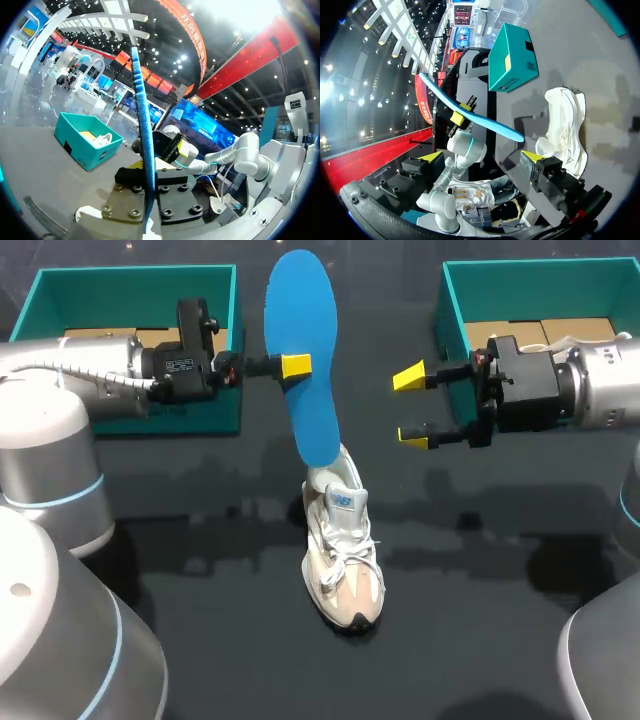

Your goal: Take the shoe out of the shoebox, open the shoe tongue, remove and reinsert the insole, then place the shoe into the shoebox

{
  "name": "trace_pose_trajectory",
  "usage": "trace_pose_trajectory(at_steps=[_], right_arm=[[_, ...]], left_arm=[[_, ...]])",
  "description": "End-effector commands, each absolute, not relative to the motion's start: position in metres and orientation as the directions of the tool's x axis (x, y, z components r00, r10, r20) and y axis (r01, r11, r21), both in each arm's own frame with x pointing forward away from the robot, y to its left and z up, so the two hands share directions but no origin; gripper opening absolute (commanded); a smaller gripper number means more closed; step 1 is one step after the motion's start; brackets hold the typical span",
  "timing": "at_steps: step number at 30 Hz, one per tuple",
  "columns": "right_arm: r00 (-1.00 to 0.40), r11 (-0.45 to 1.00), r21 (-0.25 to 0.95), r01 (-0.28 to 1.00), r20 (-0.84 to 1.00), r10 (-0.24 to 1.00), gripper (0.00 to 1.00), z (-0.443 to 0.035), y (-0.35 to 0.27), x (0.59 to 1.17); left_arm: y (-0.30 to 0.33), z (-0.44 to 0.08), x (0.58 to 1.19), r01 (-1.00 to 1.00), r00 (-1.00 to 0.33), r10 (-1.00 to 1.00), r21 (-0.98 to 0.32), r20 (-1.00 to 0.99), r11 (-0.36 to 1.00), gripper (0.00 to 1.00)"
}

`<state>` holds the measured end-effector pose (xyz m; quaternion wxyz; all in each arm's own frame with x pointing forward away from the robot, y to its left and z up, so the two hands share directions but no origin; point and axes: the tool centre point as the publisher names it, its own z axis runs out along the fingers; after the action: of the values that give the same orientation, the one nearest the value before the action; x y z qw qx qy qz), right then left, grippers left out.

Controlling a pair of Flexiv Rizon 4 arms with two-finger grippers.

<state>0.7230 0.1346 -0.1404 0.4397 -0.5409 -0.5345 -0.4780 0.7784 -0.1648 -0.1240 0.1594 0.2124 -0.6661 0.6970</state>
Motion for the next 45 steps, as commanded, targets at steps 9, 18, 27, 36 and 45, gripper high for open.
trace_pose_trajectory(at_steps=[9,18,27,36,45], right_arm=[[-0.034,-0.058,0.042,0.997,0.991,0.132,1.0,-0.142,0.14,0.722],[-0.034,-0.058,0.042,0.997,0.991,0.132,1.0,-0.142,0.14,0.722],[-0.034,-0.058,0.042,0.997,0.991,0.132,1.0,-0.142,0.14,0.722],[-0.034,-0.058,0.042,0.997,0.991,0.132,1.0,-0.142,0.14,0.722],[-0.034,-0.058,0.042,0.997,0.991,0.132,1.0,-0.142,0.14,0.722]], left_arm=[[-0.163,-0.112,0.781,0.437,-0.894,-0.12,-0.899,-0.432,-0.016,0.0],[-0.163,-0.112,0.781,0.437,-0.894,-0.12,-0.899,-0.432,-0.016,0.0],[-0.16,-0.108,0.773,0.666,-0.731,-0.135,-0.742,-0.669,0.076,0.0],[-0.162,-0.114,0.764,0.868,-0.473,0.016,-0.462,-0.881,0.182,0.0],[-0.162,-0.117,0.764,0.892,-0.415,0.027,-0.4,-0.91,0.211,0.0]])
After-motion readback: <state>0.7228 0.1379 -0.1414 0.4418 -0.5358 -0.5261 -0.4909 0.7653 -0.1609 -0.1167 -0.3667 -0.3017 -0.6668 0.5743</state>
